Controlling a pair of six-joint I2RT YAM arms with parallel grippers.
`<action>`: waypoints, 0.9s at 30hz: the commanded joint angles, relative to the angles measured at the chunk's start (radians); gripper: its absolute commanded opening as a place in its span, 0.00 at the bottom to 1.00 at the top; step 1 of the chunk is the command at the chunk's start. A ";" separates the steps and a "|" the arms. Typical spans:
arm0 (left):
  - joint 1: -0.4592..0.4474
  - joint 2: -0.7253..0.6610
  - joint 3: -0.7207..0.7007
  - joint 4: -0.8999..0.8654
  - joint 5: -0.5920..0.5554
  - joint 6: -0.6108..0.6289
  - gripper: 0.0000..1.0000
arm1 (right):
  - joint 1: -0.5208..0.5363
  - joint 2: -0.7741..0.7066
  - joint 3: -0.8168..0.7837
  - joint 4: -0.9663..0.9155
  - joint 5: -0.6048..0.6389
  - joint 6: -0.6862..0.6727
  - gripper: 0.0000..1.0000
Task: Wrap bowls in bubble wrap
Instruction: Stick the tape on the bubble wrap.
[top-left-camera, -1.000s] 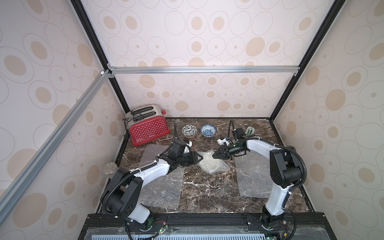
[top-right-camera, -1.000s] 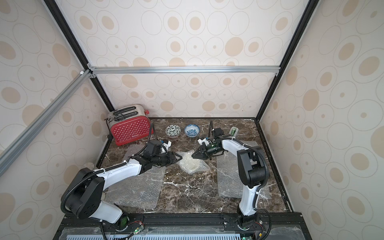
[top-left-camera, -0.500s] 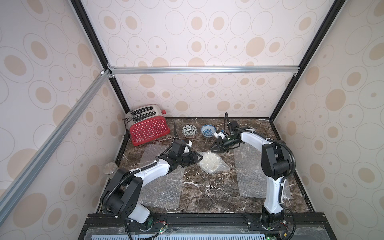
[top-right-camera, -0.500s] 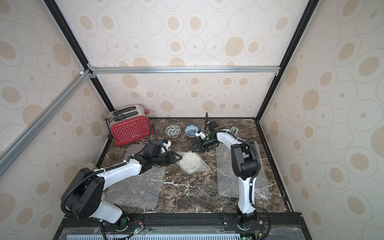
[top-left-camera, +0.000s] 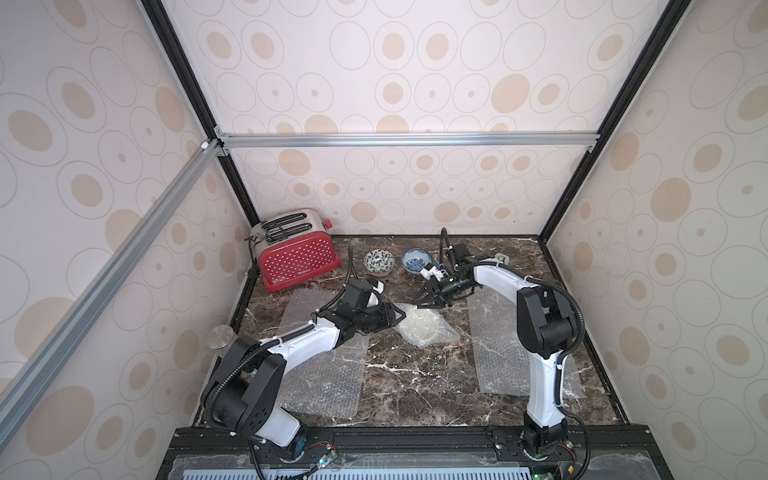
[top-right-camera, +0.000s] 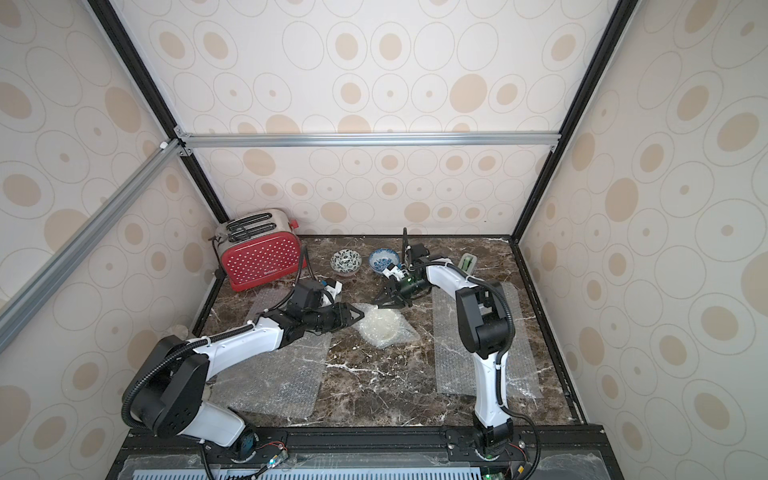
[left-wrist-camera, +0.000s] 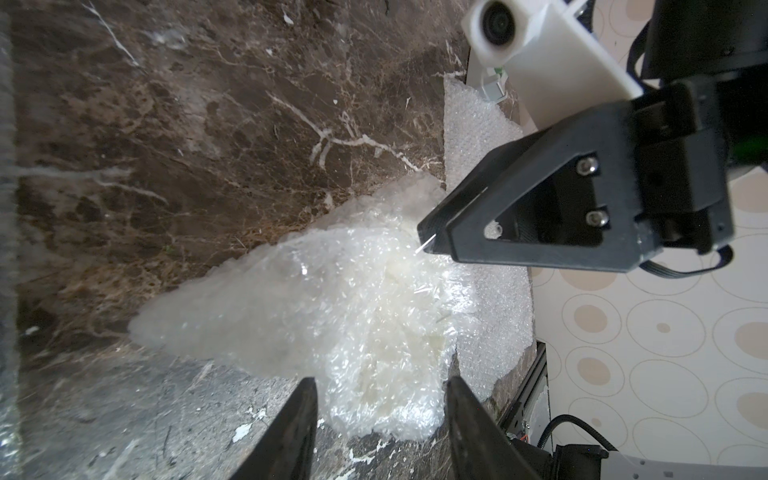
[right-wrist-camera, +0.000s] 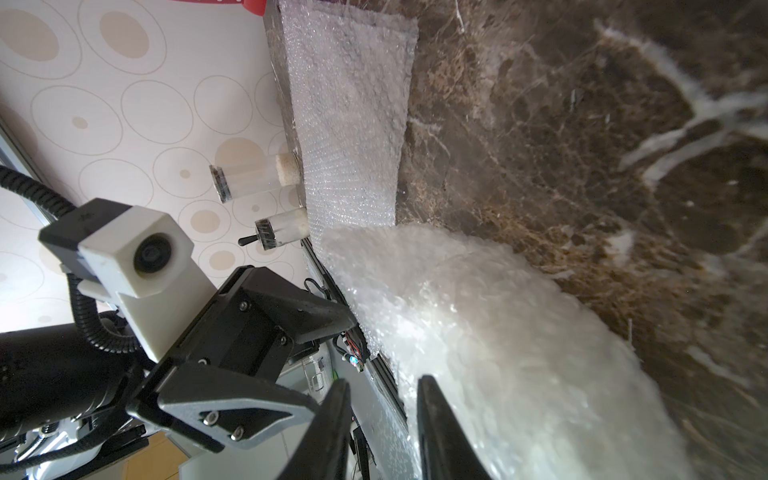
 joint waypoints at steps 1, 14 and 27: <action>-0.004 0.007 0.019 -0.003 -0.009 -0.003 0.50 | 0.011 0.021 0.031 -0.028 -0.043 -0.027 0.31; -0.004 -0.003 0.014 -0.010 -0.014 -0.004 0.50 | 0.025 0.023 0.030 -0.061 -0.088 -0.070 0.31; -0.004 -0.003 0.010 0.000 -0.020 -0.013 0.50 | 0.048 -0.212 -0.289 -0.032 -0.184 -0.108 0.30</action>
